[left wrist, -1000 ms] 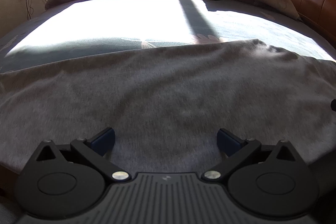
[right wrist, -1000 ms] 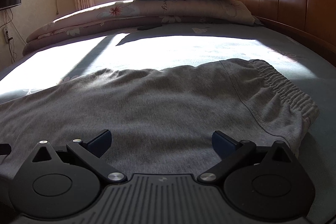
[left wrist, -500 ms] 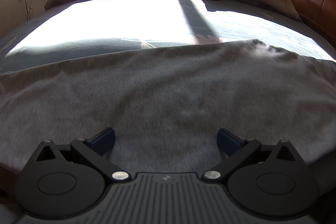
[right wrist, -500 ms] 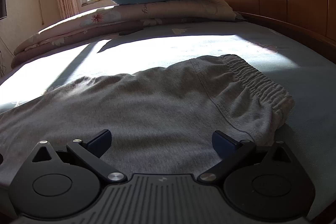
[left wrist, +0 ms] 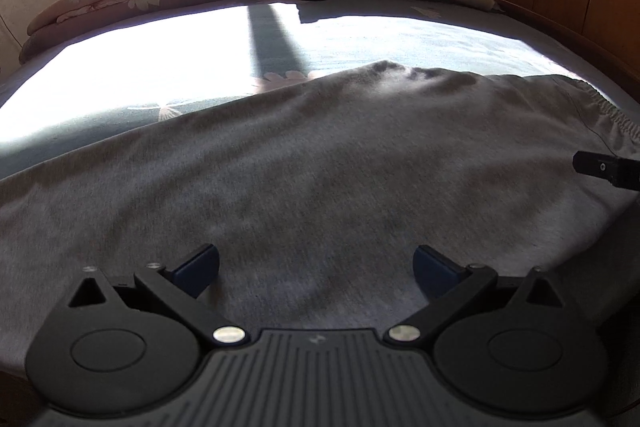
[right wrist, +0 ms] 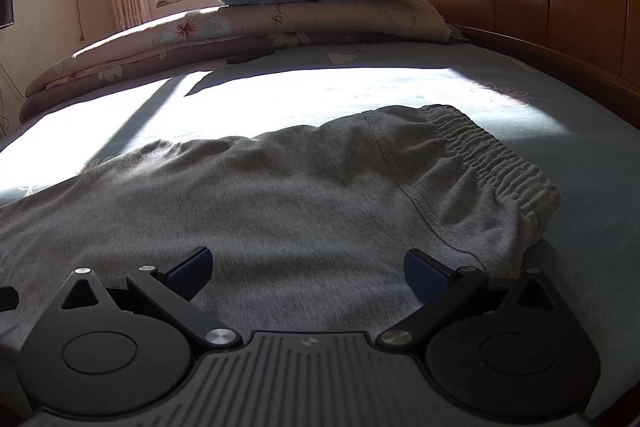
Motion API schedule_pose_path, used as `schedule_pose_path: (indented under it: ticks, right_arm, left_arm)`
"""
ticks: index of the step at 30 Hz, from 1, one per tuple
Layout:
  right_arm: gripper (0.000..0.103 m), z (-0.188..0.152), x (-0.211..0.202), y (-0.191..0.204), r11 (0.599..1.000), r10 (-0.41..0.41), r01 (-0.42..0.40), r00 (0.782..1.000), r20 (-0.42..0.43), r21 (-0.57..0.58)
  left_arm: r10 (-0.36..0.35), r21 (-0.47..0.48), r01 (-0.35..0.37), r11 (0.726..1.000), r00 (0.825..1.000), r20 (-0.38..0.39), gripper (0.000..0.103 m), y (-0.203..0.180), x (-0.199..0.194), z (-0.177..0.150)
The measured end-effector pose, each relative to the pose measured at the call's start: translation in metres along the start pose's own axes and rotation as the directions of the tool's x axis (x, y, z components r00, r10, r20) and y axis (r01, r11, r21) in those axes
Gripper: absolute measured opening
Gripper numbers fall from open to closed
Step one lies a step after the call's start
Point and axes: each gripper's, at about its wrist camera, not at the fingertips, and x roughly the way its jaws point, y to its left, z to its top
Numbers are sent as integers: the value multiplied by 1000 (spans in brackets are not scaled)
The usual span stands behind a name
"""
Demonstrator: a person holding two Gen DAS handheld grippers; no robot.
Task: Fold clothes
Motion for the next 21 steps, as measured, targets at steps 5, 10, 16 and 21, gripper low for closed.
schedule_pose_path:
  ticks: [5,10,16,21]
  right_arm:
    - [103,0,-1,-1,1000,10,-10,1000,2,5]
    - [103,-1,-13,1,998,64,-65,997,46,1]
    - [103,-11,-26,41,965,147,-126,986,79,-230]
    - [103,-29,-19,74,904,107,-83,994,33,-419]
  left_arm:
    - [-12,2,12,1000,999,46,102,3,-5,-11]
    - [-12,-2,12,1000,998,61,102,2,-4,-12]
    - [-30,14,29,999,994,105,102,6,-4,-16]
    - [-89,-16,93,996,983,160,102,17,-9,-20]
